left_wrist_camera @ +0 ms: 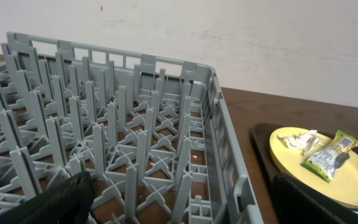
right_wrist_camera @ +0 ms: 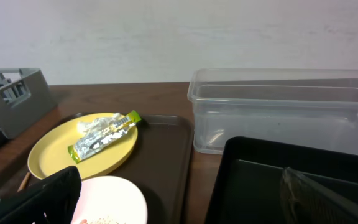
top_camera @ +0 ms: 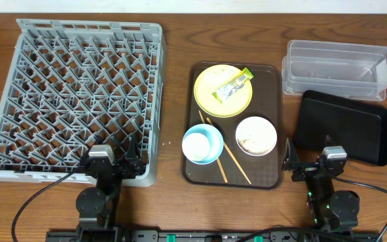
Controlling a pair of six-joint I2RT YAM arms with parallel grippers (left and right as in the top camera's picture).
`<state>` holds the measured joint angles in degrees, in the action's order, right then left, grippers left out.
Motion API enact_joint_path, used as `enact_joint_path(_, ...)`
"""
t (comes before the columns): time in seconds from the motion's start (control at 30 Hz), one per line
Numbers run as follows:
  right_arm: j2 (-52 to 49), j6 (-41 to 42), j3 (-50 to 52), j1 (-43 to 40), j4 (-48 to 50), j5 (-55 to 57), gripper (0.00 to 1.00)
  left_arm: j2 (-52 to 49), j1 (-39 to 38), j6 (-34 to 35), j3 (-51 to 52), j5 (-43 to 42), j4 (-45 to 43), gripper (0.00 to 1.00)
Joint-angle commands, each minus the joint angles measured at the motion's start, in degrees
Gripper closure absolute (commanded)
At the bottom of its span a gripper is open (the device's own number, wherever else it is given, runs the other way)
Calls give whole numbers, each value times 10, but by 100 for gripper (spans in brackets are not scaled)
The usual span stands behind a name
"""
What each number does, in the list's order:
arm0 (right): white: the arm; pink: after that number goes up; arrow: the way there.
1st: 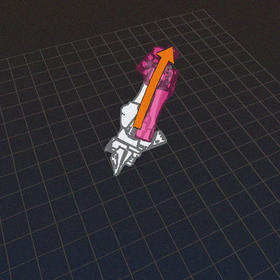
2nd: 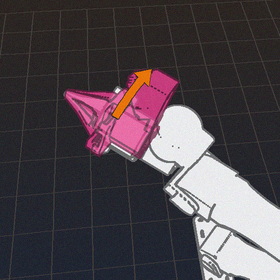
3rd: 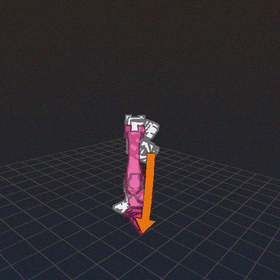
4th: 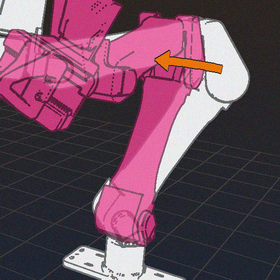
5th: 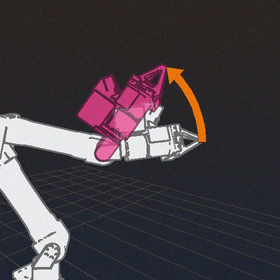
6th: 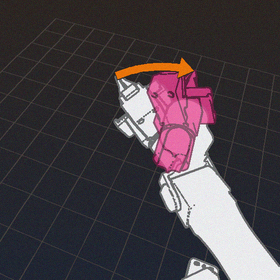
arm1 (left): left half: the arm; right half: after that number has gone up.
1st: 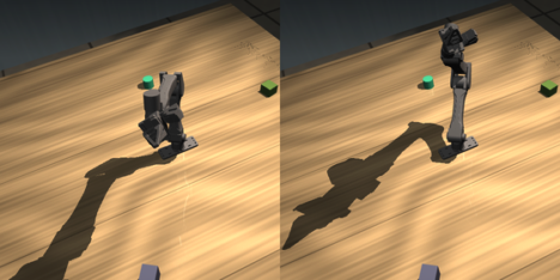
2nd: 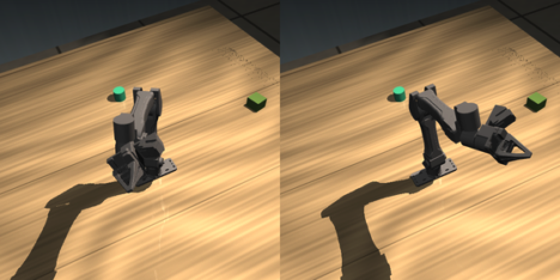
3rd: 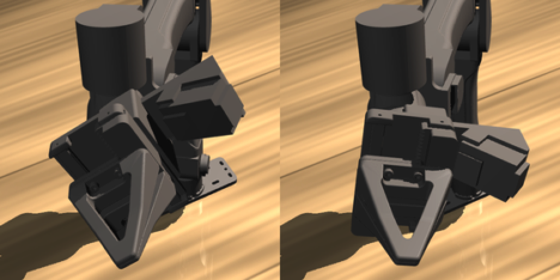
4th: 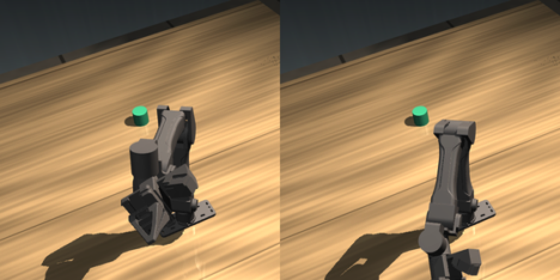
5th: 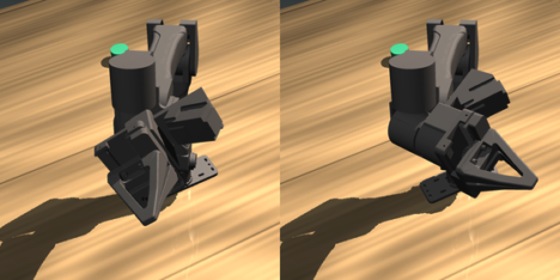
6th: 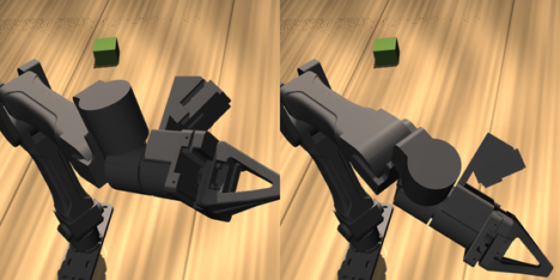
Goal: Sort waste into correct bins and load items into the dishwasher
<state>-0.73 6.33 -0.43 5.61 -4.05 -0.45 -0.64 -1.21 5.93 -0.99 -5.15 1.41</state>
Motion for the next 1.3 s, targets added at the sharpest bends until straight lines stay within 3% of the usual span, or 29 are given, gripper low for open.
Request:
enact_joint_path(0.0,1,-2,1,3,-2,-4,1,3,3,-5,8,-2,22,8)
enact_joint_path(1.07,1,-1,1,3,-2,-5,1,3,3,-5,8,-2,22,8)
enact_joint_path(1.27,1,33,1,3,-2,-4,1,3,3,-5,8,-2,22,8)
